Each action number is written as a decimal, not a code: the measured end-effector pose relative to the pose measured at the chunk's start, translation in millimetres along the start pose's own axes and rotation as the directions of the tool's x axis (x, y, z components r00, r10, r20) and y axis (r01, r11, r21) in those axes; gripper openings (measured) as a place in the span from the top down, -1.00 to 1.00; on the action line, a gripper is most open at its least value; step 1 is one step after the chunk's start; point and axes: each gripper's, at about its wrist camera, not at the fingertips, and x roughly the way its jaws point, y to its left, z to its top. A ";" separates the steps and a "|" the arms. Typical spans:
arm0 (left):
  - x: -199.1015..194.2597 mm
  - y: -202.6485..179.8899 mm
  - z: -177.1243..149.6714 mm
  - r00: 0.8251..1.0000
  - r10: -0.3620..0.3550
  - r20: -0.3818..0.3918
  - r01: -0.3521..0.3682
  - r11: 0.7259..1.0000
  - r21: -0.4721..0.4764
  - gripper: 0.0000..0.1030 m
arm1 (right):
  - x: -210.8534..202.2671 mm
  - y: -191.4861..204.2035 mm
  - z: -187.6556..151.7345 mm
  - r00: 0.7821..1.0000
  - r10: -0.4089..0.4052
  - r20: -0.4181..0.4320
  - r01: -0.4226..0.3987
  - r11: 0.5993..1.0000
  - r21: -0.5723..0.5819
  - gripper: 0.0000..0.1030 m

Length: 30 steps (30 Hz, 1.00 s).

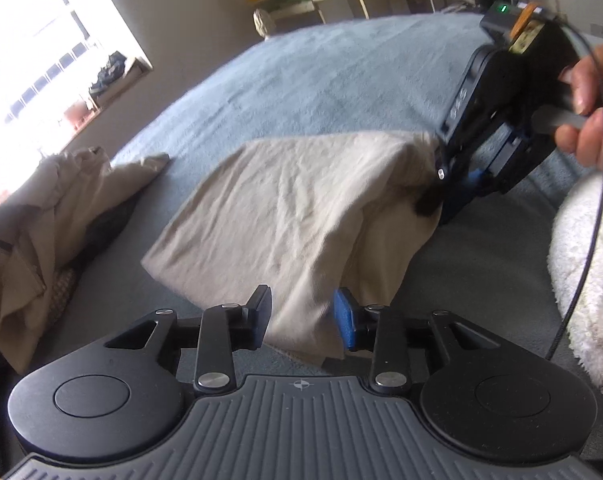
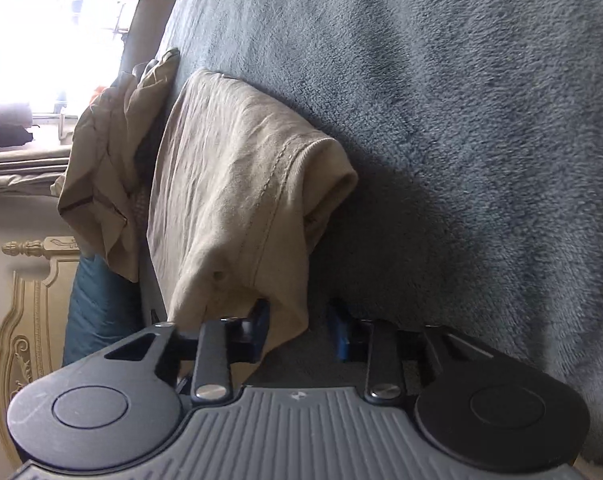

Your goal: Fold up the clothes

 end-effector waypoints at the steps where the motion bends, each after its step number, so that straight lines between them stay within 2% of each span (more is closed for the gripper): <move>1: -4.2 -1.0 0.7 1.000 0.003 0.018 -0.004 1.000 0.008 0.33 | -1.1 -1.9 -0.2 1.000 0.014 -0.003 -0.014 1.000 0.015 0.89; 2: -6.6 -2.2 1.3 1.000 -0.004 0.029 0.004 1.000 0.016 0.33 | -3.1 -3.0 -0.4 1.000 0.030 -0.004 -0.030 0.999 0.031 0.95; 6: -5.6 -9.8 2.9 0.996 -0.079 0.044 0.077 0.996 0.049 0.33 | -14.5 -2.0 -3.6 0.990 0.144 0.007 -0.144 0.986 0.088 0.96; 10: 3.8 -18.6 2.2 0.984 -0.174 0.023 0.172 0.983 0.071 0.33 | -16.9 -5.1 -2.1 0.974 0.225 0.024 -0.226 0.958 0.178 0.96; 12: 10.2 -23.8 1.1 0.981 -0.196 0.004 0.195 0.977 0.084 0.33 | -15.5 -9.9 -0.7 0.963 0.267 0.036 -0.268 0.934 0.237 0.96; 17: 26.6 -33.0 -2.6 0.990 -0.134 -0.032 0.137 0.983 0.120 0.33 | -6.5 -20.5 0.4 0.936 0.346 0.059 -0.343 0.868 0.359 0.96; 24: 34.9 -35.6 -1.2 0.996 -0.085 -0.011 0.086 0.986 0.140 0.33 | 10.1 -32.1 -3.5 0.915 0.393 0.087 -0.383 0.782 0.491 0.96; 30: 41.0 -29.3 0.2 0.997 -0.076 -0.010 0.076 0.993 0.094 0.64 | 20.7 -33.3 -3.5 0.915 0.395 0.081 -0.379 0.773 0.509 0.91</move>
